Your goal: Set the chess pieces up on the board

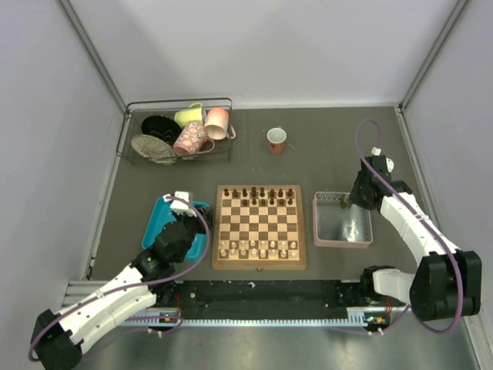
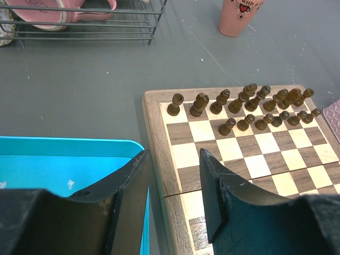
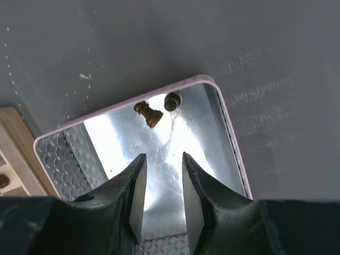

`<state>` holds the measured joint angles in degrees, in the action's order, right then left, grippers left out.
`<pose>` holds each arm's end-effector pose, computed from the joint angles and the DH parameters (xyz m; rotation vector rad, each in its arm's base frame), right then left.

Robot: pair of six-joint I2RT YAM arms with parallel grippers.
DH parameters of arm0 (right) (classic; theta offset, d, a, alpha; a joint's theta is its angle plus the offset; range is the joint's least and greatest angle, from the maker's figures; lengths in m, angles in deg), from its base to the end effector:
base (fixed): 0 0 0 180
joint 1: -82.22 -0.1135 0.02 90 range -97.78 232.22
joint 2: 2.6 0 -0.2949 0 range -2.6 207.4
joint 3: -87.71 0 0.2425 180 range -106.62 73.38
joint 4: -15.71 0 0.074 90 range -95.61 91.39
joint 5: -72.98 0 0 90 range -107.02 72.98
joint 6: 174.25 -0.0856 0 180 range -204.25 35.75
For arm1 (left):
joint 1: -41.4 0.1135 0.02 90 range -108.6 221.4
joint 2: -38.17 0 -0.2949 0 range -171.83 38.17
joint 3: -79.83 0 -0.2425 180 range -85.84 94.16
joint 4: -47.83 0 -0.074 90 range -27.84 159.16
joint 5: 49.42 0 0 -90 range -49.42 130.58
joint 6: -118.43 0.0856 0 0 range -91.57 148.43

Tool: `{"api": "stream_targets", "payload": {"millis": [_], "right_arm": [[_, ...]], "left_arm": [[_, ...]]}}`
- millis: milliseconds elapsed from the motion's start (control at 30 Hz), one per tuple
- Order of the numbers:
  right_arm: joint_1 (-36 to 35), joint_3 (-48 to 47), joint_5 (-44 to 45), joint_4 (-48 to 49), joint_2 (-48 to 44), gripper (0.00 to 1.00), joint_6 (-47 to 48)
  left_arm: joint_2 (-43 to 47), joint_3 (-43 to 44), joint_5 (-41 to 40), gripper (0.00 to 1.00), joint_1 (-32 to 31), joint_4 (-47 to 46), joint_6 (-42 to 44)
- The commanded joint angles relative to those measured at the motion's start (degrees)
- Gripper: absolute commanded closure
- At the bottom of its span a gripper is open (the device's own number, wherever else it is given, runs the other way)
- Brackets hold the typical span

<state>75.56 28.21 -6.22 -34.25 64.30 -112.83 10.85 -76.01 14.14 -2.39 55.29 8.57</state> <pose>0.2304 0.0107 0.2204 0.5528 2.4841 -0.0037 0.1334 -0.0750 0.2077 0.0286 1.7540 -0.4099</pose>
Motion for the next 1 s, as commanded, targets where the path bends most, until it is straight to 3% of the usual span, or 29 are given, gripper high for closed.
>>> {"api": "stream_targets", "payload": {"millis": [0, 200, 967], "right_arm": [[2.1, 1.6, -1.2, 7.2, 2.0, 0.68, 0.1], [2.8, 3.4, -1.0, 13.2, 4.3, 0.68, 0.0], [4.1, 5.1, 2.5, 20.5, 10.3, 0.71, -0.1]], "left_arm": [[-0.4, -0.2, 0.0, 0.53, 0.3, -2.3, -0.4], [-0.6, -0.2, 0.1, 0.53, 0.3, -2.4, -0.3], [-0.8, -0.2, 0.2, 0.53, 0.3, -2.4, -0.2]]}}
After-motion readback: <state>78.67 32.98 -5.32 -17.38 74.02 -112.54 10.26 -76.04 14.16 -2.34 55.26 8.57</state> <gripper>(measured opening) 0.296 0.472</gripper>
